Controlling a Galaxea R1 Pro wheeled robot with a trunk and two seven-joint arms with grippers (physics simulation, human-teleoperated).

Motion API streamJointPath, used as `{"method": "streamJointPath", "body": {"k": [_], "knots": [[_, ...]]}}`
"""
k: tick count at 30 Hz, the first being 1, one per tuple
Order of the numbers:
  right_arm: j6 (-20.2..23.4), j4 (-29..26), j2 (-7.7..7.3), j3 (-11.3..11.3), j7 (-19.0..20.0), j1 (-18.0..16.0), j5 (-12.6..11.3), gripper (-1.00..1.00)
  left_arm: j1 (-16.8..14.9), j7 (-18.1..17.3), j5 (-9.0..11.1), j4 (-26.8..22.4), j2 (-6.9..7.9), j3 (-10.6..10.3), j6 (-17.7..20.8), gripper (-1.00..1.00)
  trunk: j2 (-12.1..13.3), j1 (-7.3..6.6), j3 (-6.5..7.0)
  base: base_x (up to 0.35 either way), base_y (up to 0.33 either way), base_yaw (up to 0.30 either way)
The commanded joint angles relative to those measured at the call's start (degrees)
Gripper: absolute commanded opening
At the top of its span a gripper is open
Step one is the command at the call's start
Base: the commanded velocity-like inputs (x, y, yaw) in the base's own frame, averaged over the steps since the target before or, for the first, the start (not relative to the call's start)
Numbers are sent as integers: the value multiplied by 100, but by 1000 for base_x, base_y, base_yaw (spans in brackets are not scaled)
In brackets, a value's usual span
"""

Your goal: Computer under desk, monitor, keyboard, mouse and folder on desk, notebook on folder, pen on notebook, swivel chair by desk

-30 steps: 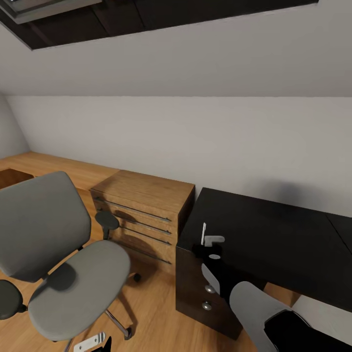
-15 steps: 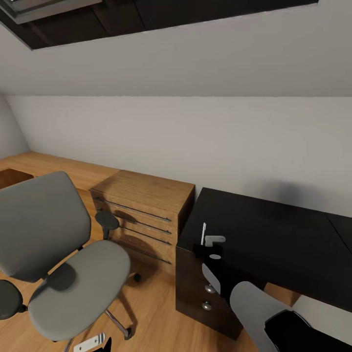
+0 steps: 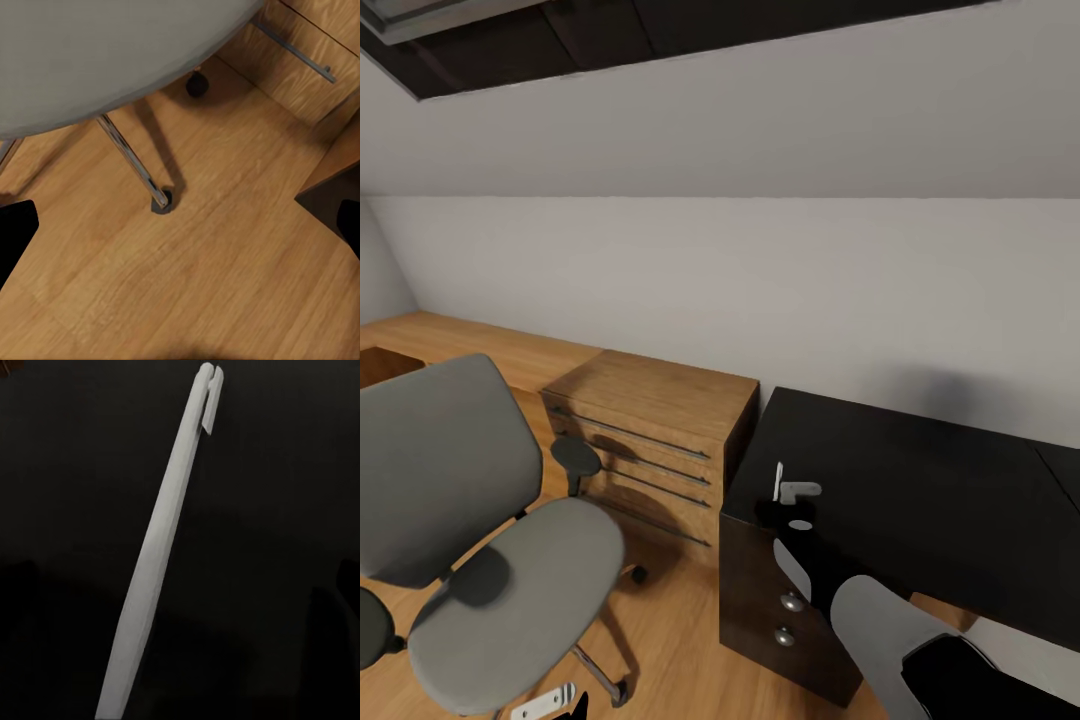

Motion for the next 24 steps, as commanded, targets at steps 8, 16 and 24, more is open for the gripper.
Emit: {"method": "streamJointPath", "body": {"k": [8, 16, 24], "knots": [[48, 220, -5, 38, -51, -1, -54, 100, 2, 26, 55, -1, 3, -13, -13, 100, -2, 1, -5, 44, 0, 0], [48, 220, -5, 38, -51, -1, -54, 100, 2, 29, 59, 5, 3, -13, -9, 100, -2, 1, -5, 220, 0, 0], [48, 220, -5, 38, -51, -1, -54, 100, 2, 29, 59, 8, 3, -13, -5, 100, -2, 1, -5, 68, 0, 0]]}}
